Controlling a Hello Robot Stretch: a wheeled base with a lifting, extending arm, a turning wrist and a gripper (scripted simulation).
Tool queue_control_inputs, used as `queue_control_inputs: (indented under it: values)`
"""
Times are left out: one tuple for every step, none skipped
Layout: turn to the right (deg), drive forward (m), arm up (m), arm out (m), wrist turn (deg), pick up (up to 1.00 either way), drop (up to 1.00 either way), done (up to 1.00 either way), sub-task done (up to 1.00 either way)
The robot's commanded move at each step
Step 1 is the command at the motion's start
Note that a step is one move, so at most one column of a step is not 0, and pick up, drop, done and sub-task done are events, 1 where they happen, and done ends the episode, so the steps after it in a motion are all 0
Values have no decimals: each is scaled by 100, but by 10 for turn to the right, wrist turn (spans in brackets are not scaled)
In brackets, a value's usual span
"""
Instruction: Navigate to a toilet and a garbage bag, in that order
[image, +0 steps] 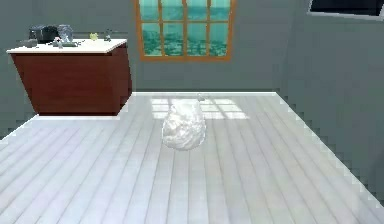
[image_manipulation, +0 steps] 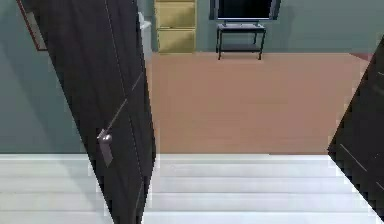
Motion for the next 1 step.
queue_control_inputs:
  values:
    - [0,65,0,0,0,0,0,0,0]
